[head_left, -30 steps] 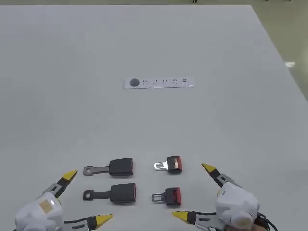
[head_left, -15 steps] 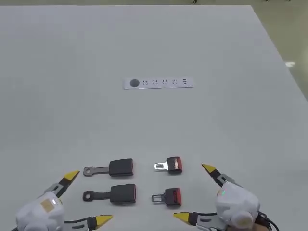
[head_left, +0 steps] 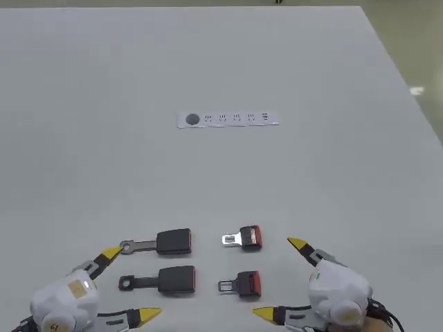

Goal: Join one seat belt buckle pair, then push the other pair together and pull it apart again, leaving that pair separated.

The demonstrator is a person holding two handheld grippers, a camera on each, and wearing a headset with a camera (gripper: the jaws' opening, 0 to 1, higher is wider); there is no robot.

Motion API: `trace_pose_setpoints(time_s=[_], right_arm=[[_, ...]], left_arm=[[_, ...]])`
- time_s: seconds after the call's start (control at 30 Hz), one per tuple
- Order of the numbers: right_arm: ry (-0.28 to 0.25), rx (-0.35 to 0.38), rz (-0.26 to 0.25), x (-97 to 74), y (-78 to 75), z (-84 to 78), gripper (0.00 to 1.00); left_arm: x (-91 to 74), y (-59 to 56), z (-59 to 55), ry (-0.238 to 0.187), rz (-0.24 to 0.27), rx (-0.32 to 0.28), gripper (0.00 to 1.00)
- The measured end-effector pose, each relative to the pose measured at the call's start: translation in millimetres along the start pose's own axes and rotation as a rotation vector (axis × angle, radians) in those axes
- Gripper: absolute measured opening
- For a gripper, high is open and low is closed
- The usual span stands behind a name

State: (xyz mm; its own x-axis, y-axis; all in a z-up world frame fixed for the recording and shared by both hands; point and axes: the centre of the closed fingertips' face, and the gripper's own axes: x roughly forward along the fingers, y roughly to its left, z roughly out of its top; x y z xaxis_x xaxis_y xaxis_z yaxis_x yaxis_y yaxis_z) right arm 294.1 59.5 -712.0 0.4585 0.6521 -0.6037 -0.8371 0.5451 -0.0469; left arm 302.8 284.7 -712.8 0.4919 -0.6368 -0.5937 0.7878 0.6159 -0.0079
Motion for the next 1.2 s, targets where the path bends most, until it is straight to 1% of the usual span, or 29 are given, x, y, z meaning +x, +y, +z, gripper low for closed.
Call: trace_pose_setpoints(time_s=[0.2,0.3,0.4,0.57,0.63,0.77,0.8,0.87,0.93,1.0,1.1,1.2], right_arm=[[0.024,-0.028,0.034,2.8,3.3,-2.3,0.85],[0.036,-0.044,0.055,4.6,5.0,-3.9,0.81],[0.048,-0.055,0.074,6.7,6.7,-6.0,0.76],[0.064,-0.082,0.106,8.3,10.3,-7.3,0.7],[0.073,-0.094,0.122,9.9,12.5,-8.2,0.67],[0.092,-0.121,0.157,13.7,16.9,-10.3,0.63],[0.093,-0.127,0.164,14.6,17.7,-10.8,0.62],[0.104,-0.147,0.182,17.4,19.1,-13.1,0.59],[0.112,-0.162,0.199,19.7,20.4,-14.5,0.56],[0.121,-0.177,0.216,21.6,22.1,-15.5,0.53],[0.131,-0.198,0.237,24.8,23.9,-16.7,0.49],[0.149,-0.221,0.265,29.0,25.8,-20.7,0.47]], left_arm=[[8.6,-3.9,-4.9,0.041,-0.046,0.048,0.82],[11.9,-7.1,-4.3,0.058,-0.078,0.089,0.77],[15.4,-9.2,-2.9,0.075,-0.1,0.104,0.74],[22.4,-12.4,-5.0,0.119,-0.146,0.146,0.68],[25.3,-14.1,-6.2,0.137,-0.163,0.169,0.67],[29.3,-17.4,-11.1,0.178,-0.201,0.208,0.63],[31.3,-18.2,-14.9,0.192,-0.214,0.222,0.63],[34.1,-18.8,-18.8,0.209,-0.232,0.233,0.61],[36.4,-20.0,-21.2,0.223,-0.249,0.242,0.59],[39.8,-22.9,-22.0,0.247,-0.273,0.262,0.56],[43.0,-24.5,-23.0,0.266,-0.291,0.279,0.55],[46.2,-25.3,-27.2,0.294,-0.312,0.302,0.52]])
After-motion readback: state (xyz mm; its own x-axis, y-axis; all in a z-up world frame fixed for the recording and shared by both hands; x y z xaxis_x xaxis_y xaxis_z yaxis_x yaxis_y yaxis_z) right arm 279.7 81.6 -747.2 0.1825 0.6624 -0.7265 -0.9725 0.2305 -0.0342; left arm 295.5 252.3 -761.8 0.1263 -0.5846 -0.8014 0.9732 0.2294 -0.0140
